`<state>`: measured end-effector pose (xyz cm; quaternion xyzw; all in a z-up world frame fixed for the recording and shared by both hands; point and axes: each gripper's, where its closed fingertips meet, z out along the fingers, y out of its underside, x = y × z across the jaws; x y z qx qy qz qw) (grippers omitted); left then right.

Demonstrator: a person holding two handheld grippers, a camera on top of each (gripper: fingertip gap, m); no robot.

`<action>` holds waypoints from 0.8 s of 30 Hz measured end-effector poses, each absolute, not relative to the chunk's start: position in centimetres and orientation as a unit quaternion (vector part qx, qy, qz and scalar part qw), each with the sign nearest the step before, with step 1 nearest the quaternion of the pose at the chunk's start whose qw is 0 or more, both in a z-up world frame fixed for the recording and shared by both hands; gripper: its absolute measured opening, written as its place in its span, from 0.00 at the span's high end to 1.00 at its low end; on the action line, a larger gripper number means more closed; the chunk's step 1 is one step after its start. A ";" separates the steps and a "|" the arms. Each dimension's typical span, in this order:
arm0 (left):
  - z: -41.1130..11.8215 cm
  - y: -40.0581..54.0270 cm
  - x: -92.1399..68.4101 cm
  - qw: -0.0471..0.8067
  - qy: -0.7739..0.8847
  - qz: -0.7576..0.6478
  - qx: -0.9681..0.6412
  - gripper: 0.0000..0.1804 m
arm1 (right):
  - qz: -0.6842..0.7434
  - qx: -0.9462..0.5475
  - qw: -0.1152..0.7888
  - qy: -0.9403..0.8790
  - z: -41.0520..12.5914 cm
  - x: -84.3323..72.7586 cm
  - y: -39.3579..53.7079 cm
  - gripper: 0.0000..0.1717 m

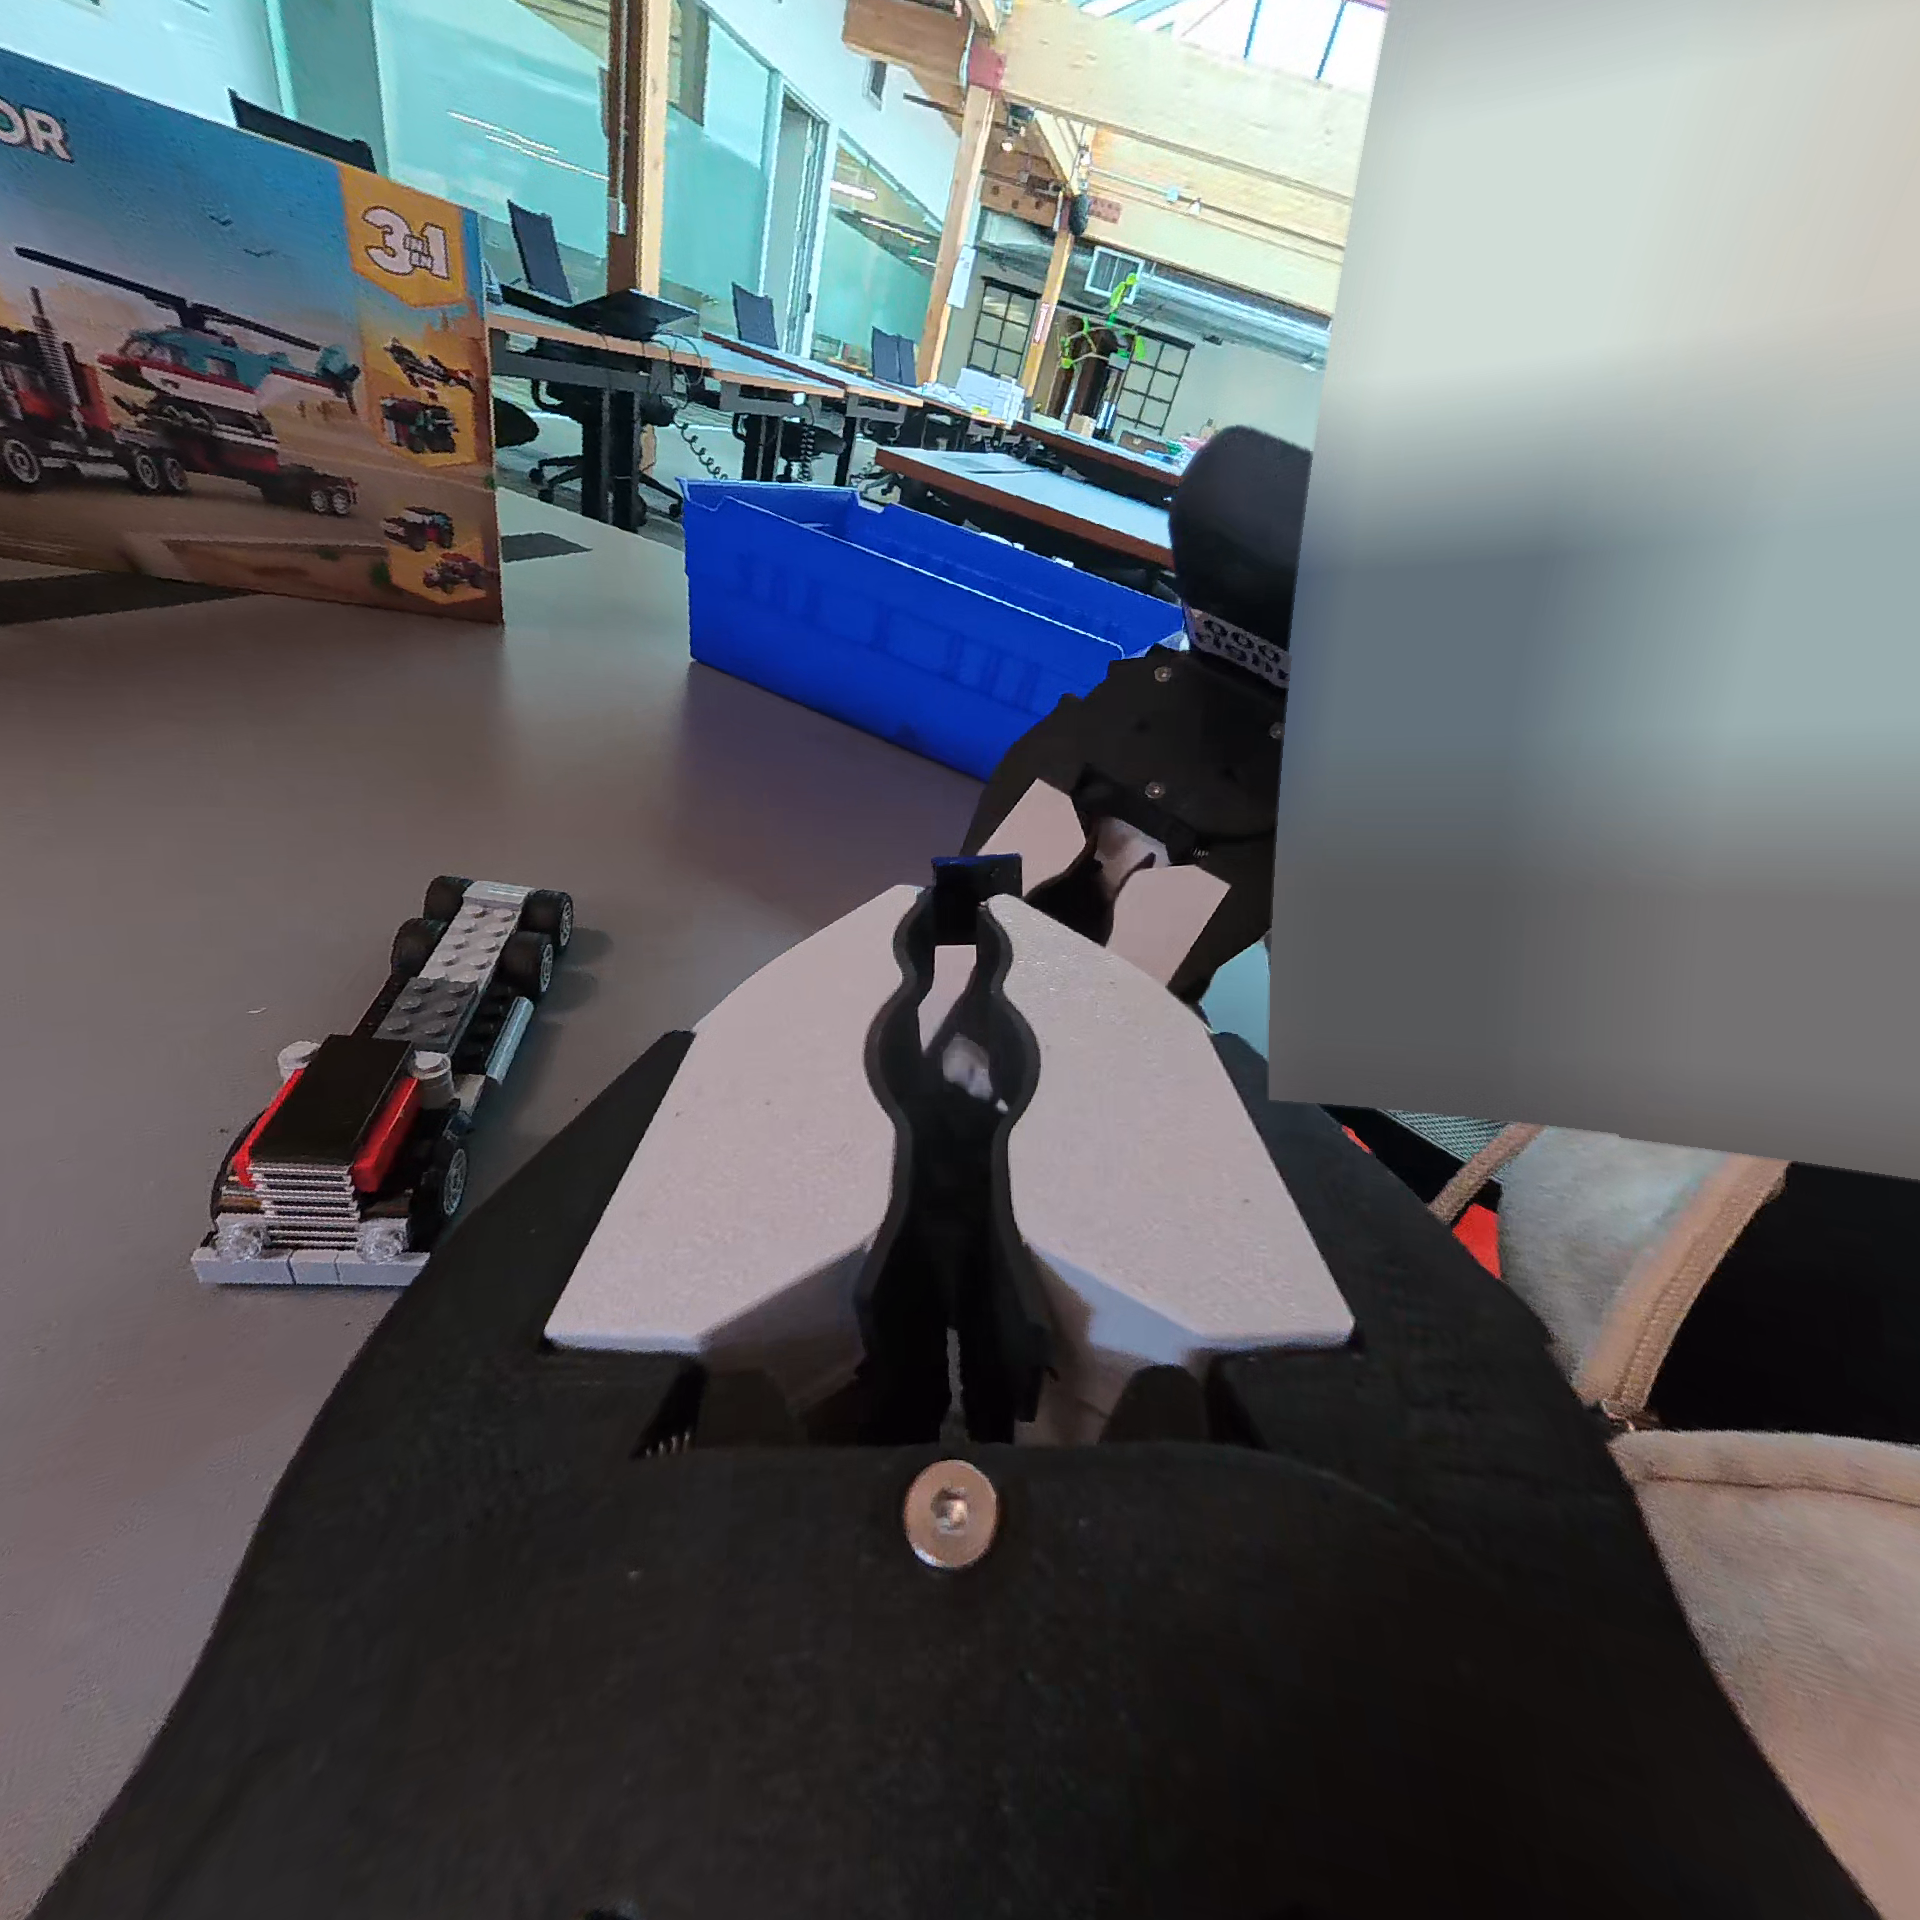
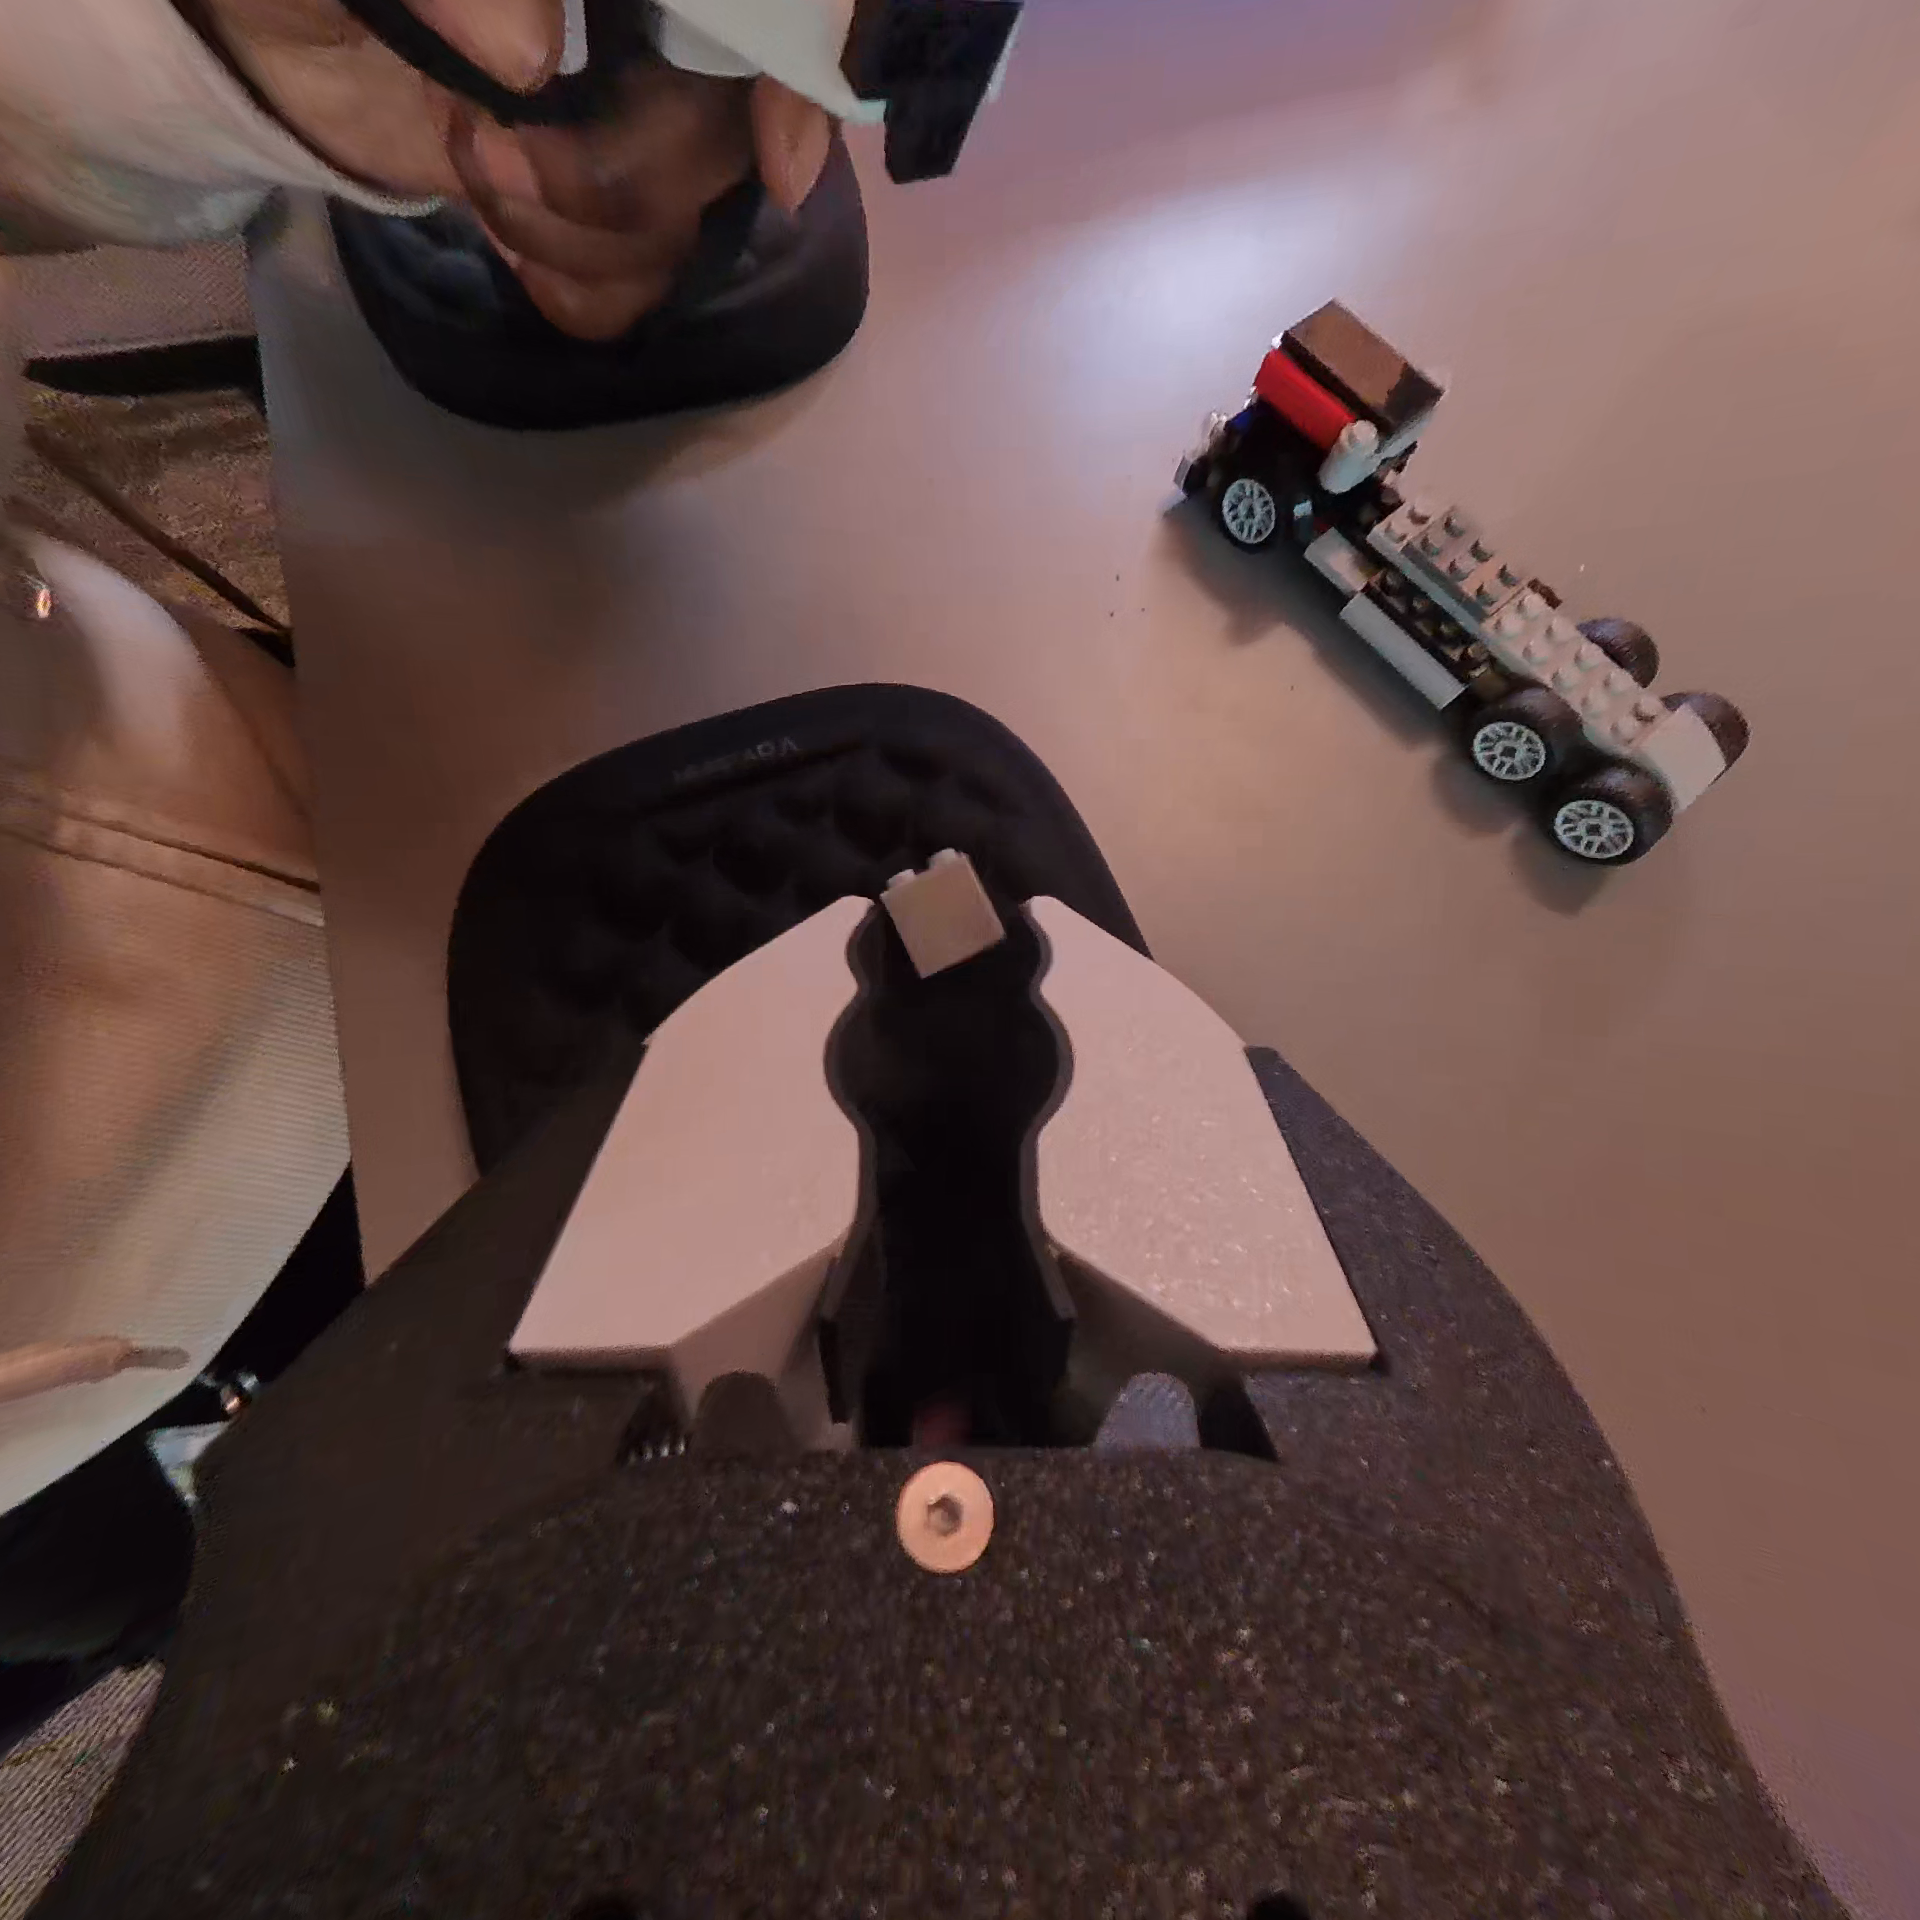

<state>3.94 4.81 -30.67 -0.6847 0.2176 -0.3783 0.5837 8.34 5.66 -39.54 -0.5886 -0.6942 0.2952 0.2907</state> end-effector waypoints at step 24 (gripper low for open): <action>-29.8 2.9 5.9 0.480 0.135 -0.589 -0.635 0.96 | 0.250 -0.240 0.587 -0.732 -29.2 5.0 2.4 0.89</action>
